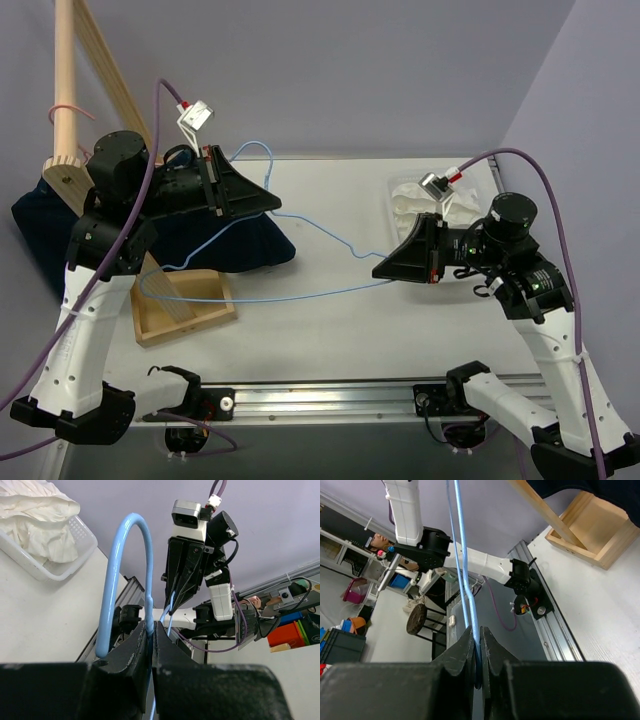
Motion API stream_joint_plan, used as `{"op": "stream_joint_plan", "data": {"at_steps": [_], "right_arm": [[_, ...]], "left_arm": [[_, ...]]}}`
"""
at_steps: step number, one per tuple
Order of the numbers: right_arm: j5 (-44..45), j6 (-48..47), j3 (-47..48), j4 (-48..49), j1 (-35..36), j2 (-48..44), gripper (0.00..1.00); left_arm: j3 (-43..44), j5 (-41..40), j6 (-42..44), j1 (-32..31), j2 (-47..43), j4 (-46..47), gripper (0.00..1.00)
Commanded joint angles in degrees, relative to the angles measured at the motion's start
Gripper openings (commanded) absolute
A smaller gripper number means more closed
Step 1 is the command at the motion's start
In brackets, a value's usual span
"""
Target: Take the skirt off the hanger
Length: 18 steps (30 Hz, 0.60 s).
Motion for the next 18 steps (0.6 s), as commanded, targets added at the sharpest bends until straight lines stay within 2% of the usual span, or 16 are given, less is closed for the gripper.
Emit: {"op": "stream_joint_plan", "data": {"at_steps": [1, 3, 6, 7, 8, 10, 11, 13, 14, 18], "right_arm": [[-0.8, 2.7, 2.4, 4.9, 0.1, 0.7, 0.0], [-0.1, 2.7, 2.9, 5.7, 0.1, 0.4, 0.0], [-0.8, 6.6, 2.7, 10.8, 0.2, -0.2, 0.0], [-1.1, 8.0, 2.4, 14.4, 0.1, -0.4, 0.0], [-1.3, 9.1, 2.5, 15.0, 0.2, -0.6, 0.0], [-1.3, 8.8, 2.9, 14.3, 0.1, -0.5, 0.0], [-1.3, 8.4, 3.1, 13.7, 0.2, -0.5, 0.0], [-1.1, 6.6, 3.3, 11.9, 0.1, -0.2, 0.0], [-1.0, 6.0, 3.6, 10.5, 0.1, -0.1, 0.0], [0.2, 2.6, 5.6, 8.0, 0.1, 0.5, 0.0]], "left_arm": [[-0.1, 1.5, -0.4, 0.2, -0.9, 3.2, 0.02], [-0.3, 1.4, -0.6, 0.2, -0.8, 2.5, 0.02], [-0.5, 0.2, -0.4, 0.2, -0.6, 0.6, 0.16], [-0.6, 0.1, -0.3, 0.2, -0.7, 0.3, 0.26], [-0.6, -0.2, -0.2, 0.2, -0.7, -0.7, 0.36], [-0.4, -1.3, 0.4, 0.2, -0.9, -1.6, 0.5], [-0.1, -1.8, 0.6, 0.2, -1.0, -2.3, 0.61], [0.6, -3.4, 1.6, 0.2, -1.2, -3.4, 0.69], [1.2, -3.8, 1.9, 0.2, -1.2, -4.4, 0.94], [2.6, -6.3, 3.3, 0.2, -1.0, -8.2, 0.94]]}}
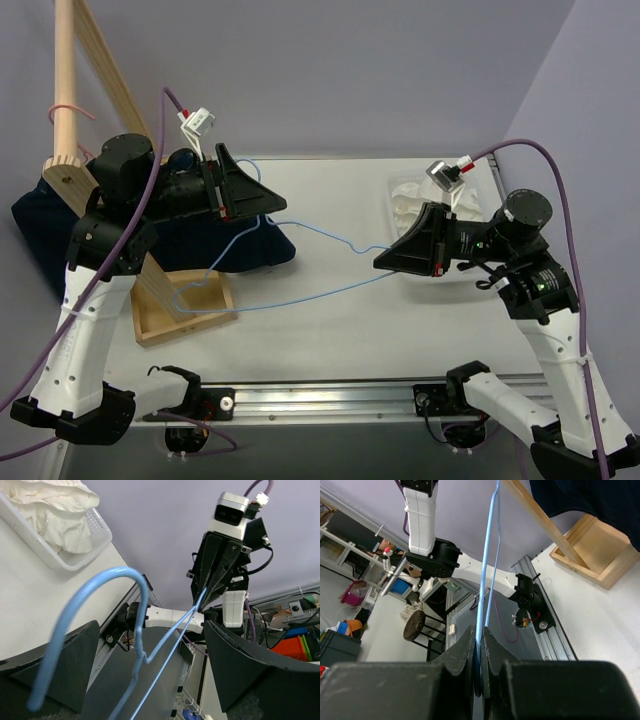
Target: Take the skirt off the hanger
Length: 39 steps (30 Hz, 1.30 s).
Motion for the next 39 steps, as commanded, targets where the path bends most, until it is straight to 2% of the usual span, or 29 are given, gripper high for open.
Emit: {"op": "stream_joint_plan", "data": {"at_steps": [1, 6, 7, 13, 17, 20, 24, 29, 34, 36, 37, 39], "right_arm": [[0.5, -4.0, 4.3, -1.9, 0.0, 0.5, 0.0], [3.9, -10.9, 7.8, -10.1, 0.0, 2.1, 0.0], [5.2, -15.0, 9.5, -15.4, 0.0, 2.6, 0.0], [12.9, -24.1, 13.5, -29.4, 0.0, 4.6, 0.0], [16.5, -24.4, 13.5, -30.2, 0.0, 3.8, 0.0], [19.5, -24.3, 13.8, -30.6, 0.0, 3.8, 0.0], [20.4, -25.4, 14.5, -29.8, 0.0, 4.4, 0.0], [16.9, -26.1, 17.0, -27.5, 0.0, 8.2, 0.0], [12.6, -27.4, 22.1, -24.4, 0.0, 13.5, 0.0], [10.4, -28.2, 22.9, -21.9, 0.0, 14.6, 0.0], [9.6, -28.8, 24.0, -21.2, 0.0, 15.7, 0.0], [7.6, -28.1, 24.4, -17.6, 0.0, 16.5, 0.0]], "left_arm": [[3.1, -3.7, 2.3, 0.0, -0.9, -4.8, 0.94], [6.7, -8.8, 7.6, 0.0, 0.7, -14.8, 0.94], [7.8, -9.4, 8.4, 0.0, 0.8, -16.6, 0.94], [8.5, -11.5, 9.9, 0.0, -0.1, -17.7, 0.94], [9.9, -12.8, 12.5, 0.0, -0.3, -19.5, 0.94], [13.1, -15.3, 15.6, -0.2, 0.4, -24.8, 0.94], [13.9, -18.1, 23.1, -1.5, -0.4, -30.3, 0.96], [6.4, -23.4, 25.6, -6.7, -6.0, -31.8, 0.98], [-8.5, -27.0, 20.8, -13.6, -15.3, -25.3, 1.0], [-11.8, -27.5, 19.3, -14.0, -19.1, -23.2, 1.0], [-14.2, -27.5, 19.1, -14.0, -20.1, -22.9, 0.95], [-16.0, -27.3, 19.6, -14.0, -22.4, -22.8, 0.94]]}}
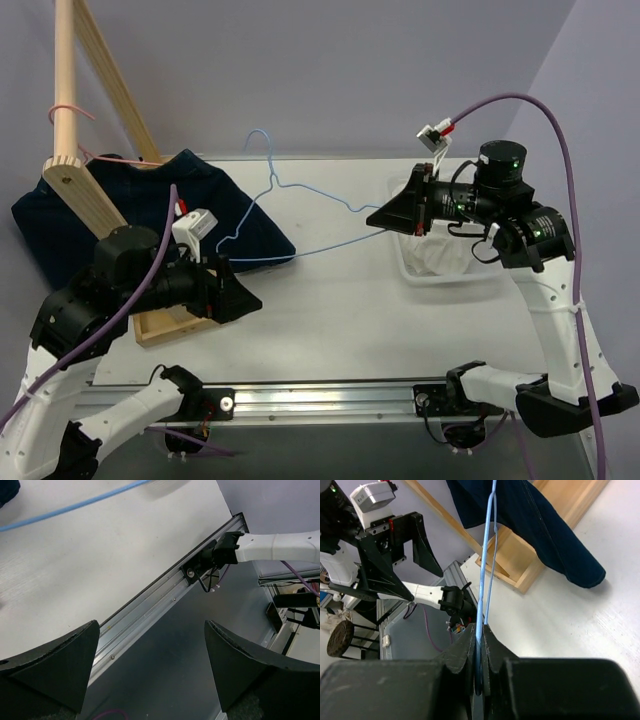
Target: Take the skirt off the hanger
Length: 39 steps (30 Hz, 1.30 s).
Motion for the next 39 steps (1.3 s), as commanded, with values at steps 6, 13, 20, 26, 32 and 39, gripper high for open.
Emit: {"op": "stream_joint_plan", "data": {"at_steps": [6, 13, 20, 26, 32, 39], "right_arm": [[-7.1, 0.6, 5.1, 14.8, 0.0, 3.8, 0.0], [-10.8, 5.3, 3.6, 29.5, 0.3, 7.0, 0.0], [-11.9, 6.1, 9.9, 34.2, 6.4, 13.8, 0.0], [-9.8, 4.9, 17.3, 36.5, 11.4, 20.4, 0.0], [-9.6, 5.5, 23.6, 40.9, 12.8, 27.1, 0.0], [-9.4, 8.5, 25.5, 47.6, 13.4, 31.8, 0.0]], "left_arm": [[-6.9, -1.9, 0.8, -0.3, -5.8, 2.3, 0.93], [-11.8, -0.9, 1.8, -0.3, -9.1, 1.7, 0.92], [-13.9, -1.2, 1.9, -0.3, -12.1, -1.6, 0.91], [-16.3, -2.0, 1.6, -0.3, -14.7, -4.3, 0.9], [-17.8, -1.3, 1.2, -0.3, -15.2, -5.1, 0.89], [-15.7, -0.1, 1.2, -0.3, -16.4, -6.0, 0.89]]}}
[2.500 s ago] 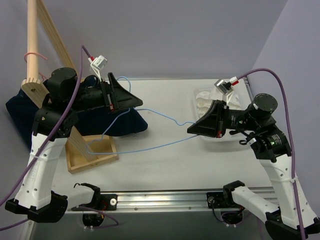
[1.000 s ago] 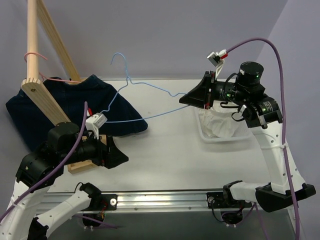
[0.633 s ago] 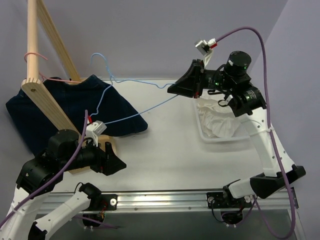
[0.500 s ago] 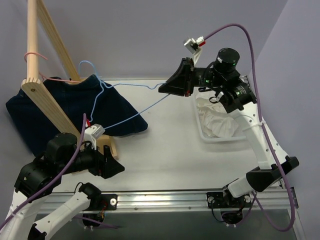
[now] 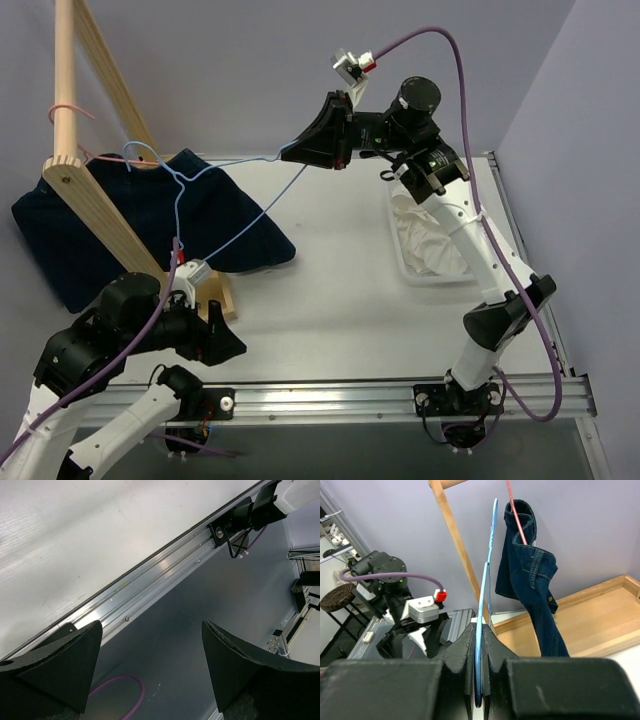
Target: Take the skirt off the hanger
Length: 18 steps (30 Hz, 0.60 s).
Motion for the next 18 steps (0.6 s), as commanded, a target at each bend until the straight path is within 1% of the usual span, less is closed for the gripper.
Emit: {"op": "stream_joint_plan", "data": {"at_steps": [1, 3, 5, 9, 13, 14, 16, 18], "right_arm": [[-0.4, 0.8, 2.7, 6.4, 0.4, 1.3, 0.0], [-0.8, -1.2, 2.1, 3.5, 0.5, 1.2, 0.0], [-0.5, -3.1, -0.6, 2.7, 0.6, -0.2, 0.0], [0.2, -3.7, -2.1, 3.5, 0.8, -0.9, 0.0], [0.8, -1.3, -1.7, 7.8, 1.1, -0.7, 0.0], [0.9, -0.7, -1.2, 10.2, 1.2, -0.5, 0.0], [1.1, 2.3, -0.8, 13.3, 1.3, -0.2, 0.0], [1.1, 6.9, 0.1, 19.6, 1.3, 0.7, 0.0]], "left_arm": [[4.2, 1.2, -0.1, -0.3, -1.6, -0.3, 0.89], [6.3, 0.5, -0.8, -0.2, -2.4, -0.3, 0.89], [8.3, 0.7, -1.6, -0.2, -2.5, 0.0, 0.89], [6.2, 2.6, -3.4, -0.2, -4.5, 0.5, 0.89], [3.7, 2.7, -4.0, -0.1, -5.9, -0.2, 0.89], [3.2, 2.7, -4.0, 0.0, -6.1, -0.8, 0.89], [3.2, 2.6, -4.0, -0.1, -6.2, -1.4, 0.89], [2.9, 2.5, -4.1, -0.1, -6.3, -1.8, 0.89]]}}
